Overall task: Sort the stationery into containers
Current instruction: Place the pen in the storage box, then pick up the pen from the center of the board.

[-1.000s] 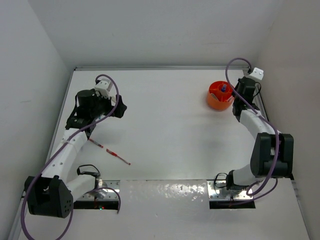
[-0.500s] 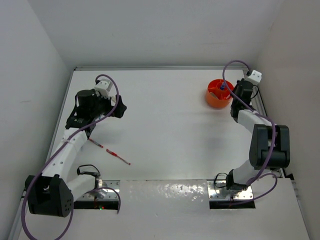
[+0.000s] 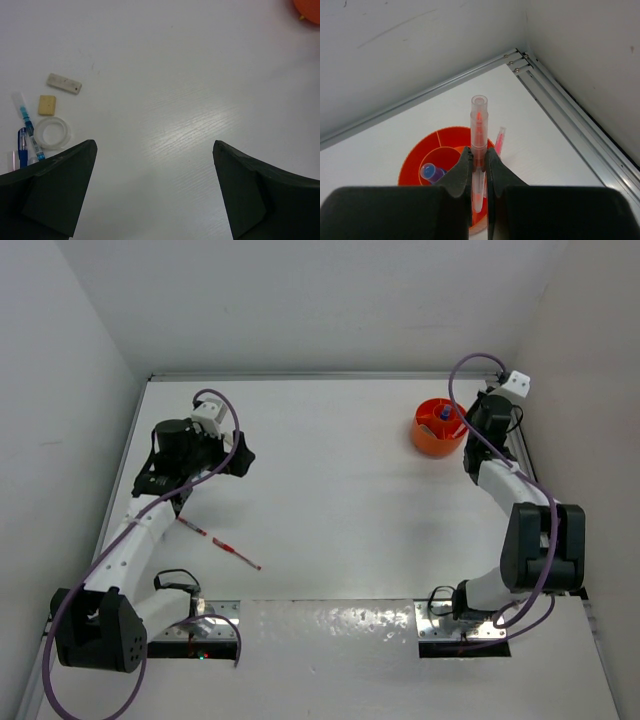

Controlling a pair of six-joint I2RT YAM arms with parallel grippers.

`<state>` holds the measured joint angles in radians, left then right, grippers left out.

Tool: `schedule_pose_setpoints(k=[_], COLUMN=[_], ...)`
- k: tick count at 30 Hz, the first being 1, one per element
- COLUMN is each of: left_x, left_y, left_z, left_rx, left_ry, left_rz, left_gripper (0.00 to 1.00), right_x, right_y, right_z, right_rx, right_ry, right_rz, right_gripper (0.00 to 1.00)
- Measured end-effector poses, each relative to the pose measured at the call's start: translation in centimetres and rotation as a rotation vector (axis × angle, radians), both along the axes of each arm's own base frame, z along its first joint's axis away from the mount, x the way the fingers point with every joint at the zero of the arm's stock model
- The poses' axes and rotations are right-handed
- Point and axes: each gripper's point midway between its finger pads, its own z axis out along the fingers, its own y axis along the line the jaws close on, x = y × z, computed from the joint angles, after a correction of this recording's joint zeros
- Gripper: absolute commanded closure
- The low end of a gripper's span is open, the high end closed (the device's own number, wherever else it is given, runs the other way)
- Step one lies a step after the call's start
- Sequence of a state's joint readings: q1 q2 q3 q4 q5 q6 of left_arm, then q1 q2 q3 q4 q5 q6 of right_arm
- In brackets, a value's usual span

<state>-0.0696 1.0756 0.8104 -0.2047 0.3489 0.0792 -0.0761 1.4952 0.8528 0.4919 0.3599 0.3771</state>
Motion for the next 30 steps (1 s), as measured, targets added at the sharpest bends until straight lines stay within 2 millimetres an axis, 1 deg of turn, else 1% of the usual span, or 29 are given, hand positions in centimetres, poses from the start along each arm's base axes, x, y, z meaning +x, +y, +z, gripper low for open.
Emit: schedule_pose_setpoints(k=[3,5,7,12,15,16,17,19,21,22,27,30], left_x=[0.0,0.0,0.0,0.0,0.0,0.0,0.0,0.0,0.0,0.0,0.0,0.1], left_y=[0.0,0.1,0.1,0.1,0.2,0.2,0.2,0.2,0.2,0.2,0.3,0.4], left_z=[0.0,0.0,0.0,0.0,0.0,0.0,0.0,0.0,0.0,0.0,0.0,-0.1], left_rx=[-0.001,-0.001,-0.001,-0.001,-0.001,-0.001,-0.001,-0.001,-0.001,-0.001,0.005,0.014], left_ry=[0.0,0.0,0.001,0.001,0.001,0.001,0.001,0.001,0.001,0.001,0.0,-0.004], left_rz=[-0.001,0.001,0.003,0.004,0.005,0.005,0.005,0.005,0.005,0.005,0.005,0.001], left_gripper=[0.0,0.0,0.0,0.0,0.0,0.0,0.0,0.0,0.0,0.0,0.0,0.0], right_x=[0.2,0.6,1.1,1.9,2.0,2.1,2.2,2.2,2.2,2.2,2.1,1.8], right_y=[0.0,-0.1,-0.1,-0.2,-0.1,-0.1,-0.1,-0.1,-0.1,-0.1,0.3,1.0], right_z=[0.1,-0.3,-1.6,-5.9,-7.4,-7.6,-7.6,-7.5,-7.4,-7.5,-7.6,-6.7], right_rx=[-0.001,-0.001,0.001,0.023,0.034,0.037,0.038,0.037,0.034,0.03,0.016,-0.003], right_ry=[-0.009,-0.014,0.005,0.08,0.103,0.104,0.103,0.095,0.095,0.099,0.115,0.114], right_rz=[0.0,-0.001,-0.002,-0.005,-0.007,-0.008,-0.008,-0.008,-0.007,-0.005,0.009,0.027], right_gripper=[1.0,1.0,1.0,1.0,1.0,0.97,0.82,0.63,0.54,0.47,0.4,0.36])
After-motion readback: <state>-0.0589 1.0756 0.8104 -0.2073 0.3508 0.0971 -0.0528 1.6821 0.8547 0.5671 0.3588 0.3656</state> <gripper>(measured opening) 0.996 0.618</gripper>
